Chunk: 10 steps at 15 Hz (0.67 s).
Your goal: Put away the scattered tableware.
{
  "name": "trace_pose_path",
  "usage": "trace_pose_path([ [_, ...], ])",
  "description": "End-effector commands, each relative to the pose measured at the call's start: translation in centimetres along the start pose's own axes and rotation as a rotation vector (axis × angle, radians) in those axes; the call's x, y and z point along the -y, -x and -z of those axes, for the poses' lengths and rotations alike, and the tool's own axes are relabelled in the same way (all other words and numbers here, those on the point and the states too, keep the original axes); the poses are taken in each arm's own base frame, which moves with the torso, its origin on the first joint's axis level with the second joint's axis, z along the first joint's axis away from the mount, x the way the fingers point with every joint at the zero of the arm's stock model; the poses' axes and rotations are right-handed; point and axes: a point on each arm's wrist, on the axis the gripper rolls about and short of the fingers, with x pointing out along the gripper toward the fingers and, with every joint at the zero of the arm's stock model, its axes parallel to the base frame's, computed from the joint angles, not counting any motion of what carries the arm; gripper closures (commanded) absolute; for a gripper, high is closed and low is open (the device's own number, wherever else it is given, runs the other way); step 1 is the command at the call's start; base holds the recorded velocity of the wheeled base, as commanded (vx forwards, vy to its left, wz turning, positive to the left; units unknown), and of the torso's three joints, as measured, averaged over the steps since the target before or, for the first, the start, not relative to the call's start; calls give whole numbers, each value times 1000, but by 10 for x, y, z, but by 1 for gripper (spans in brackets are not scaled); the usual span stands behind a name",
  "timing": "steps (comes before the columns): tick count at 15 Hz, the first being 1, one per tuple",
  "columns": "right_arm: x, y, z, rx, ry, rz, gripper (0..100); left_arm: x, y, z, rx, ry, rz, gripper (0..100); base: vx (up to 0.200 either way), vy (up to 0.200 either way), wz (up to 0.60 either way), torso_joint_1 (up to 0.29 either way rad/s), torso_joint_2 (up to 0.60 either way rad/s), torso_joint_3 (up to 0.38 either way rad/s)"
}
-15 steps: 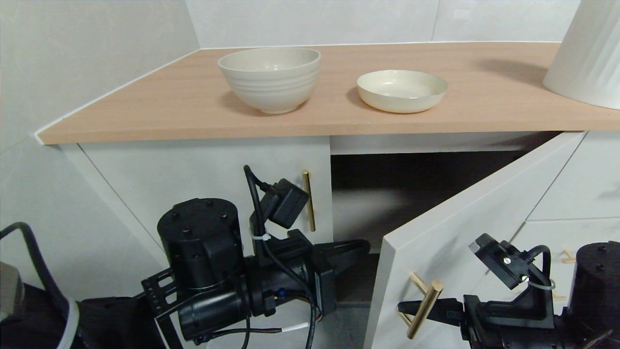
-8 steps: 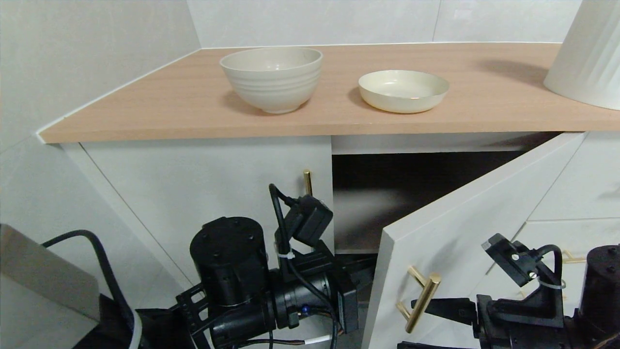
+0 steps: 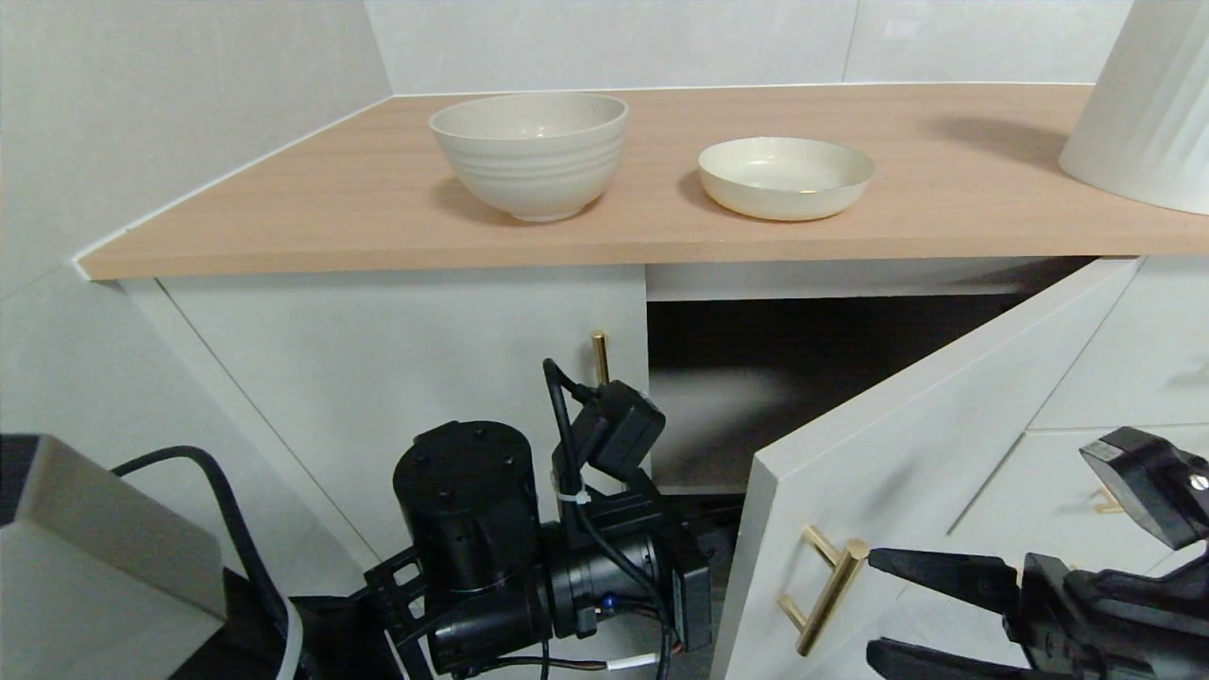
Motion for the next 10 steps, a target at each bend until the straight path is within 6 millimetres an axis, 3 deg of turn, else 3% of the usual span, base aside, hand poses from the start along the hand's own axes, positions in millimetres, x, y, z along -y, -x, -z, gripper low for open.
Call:
trace_pose_path([
  [1,-11,19,0,34,30,-68,0,1,-1,1,-4,3,6,100,0,0,0,0,0,0],
  [8,-16,26,8,15,34,-112,0,10,-15,2,-32,11,36,100,0,0,0,0,0,0],
  [10,-18,27,7,21,39,-118,0,10,-17,2,-38,13,38,100,-200,0,0,5,0,5],
])
